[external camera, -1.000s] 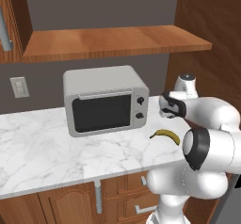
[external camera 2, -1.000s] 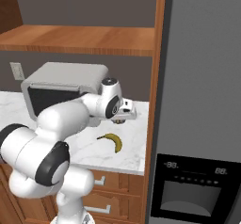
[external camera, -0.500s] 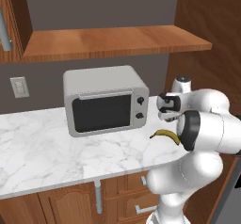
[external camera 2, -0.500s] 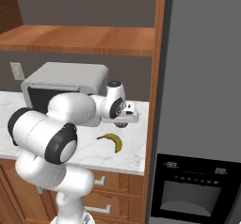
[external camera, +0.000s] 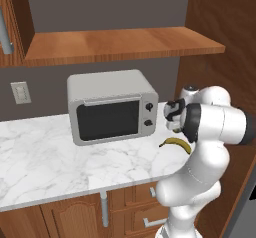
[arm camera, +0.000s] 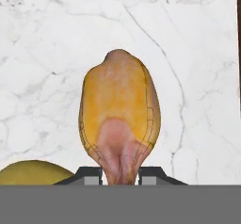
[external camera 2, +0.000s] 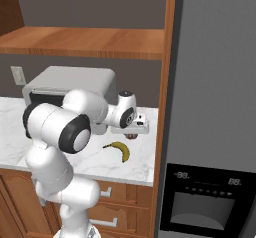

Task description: Open the fridge, remove the banana, corn, and chicken drumstick, and place them on any counter.

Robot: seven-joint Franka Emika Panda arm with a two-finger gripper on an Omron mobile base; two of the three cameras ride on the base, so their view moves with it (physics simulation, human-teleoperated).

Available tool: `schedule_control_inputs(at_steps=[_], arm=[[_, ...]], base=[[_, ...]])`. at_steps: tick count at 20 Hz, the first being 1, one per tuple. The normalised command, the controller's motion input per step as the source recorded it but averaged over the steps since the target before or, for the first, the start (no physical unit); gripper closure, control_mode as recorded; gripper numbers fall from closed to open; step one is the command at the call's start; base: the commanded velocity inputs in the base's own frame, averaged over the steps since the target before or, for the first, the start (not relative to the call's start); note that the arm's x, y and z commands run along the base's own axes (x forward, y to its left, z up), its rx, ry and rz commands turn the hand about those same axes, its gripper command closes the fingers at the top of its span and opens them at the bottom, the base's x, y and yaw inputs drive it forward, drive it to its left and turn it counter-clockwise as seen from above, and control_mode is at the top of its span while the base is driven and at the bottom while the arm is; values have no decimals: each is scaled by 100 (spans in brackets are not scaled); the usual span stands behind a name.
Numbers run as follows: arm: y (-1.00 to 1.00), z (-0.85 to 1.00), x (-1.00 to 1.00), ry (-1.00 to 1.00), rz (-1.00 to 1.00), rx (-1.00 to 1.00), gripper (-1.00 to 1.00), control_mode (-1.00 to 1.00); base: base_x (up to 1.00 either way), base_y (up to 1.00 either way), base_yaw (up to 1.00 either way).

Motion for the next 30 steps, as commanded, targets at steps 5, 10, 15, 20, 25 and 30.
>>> schedule_control_inputs(at_steps=[5, 10, 15, 20, 25, 30], arm=[[-8, -29, 22, 4, 0, 2, 100, -100], [-12, -29, 16, 3, 0, 2, 100, -100], [-4, -36, 5, 1, 0, 1, 100, -100], [2, -35, 0, 0, 0, 0, -100, -100], [0, -2, 0, 0, 0, 0, -100, -100], [0, 8, -13, -9, 0, 0, -100, -100]], base=[[0, 0, 0], [0, 0, 0], [0, 0, 0], [0, 0, 0], [0, 0, 0], [0, 0, 0]])
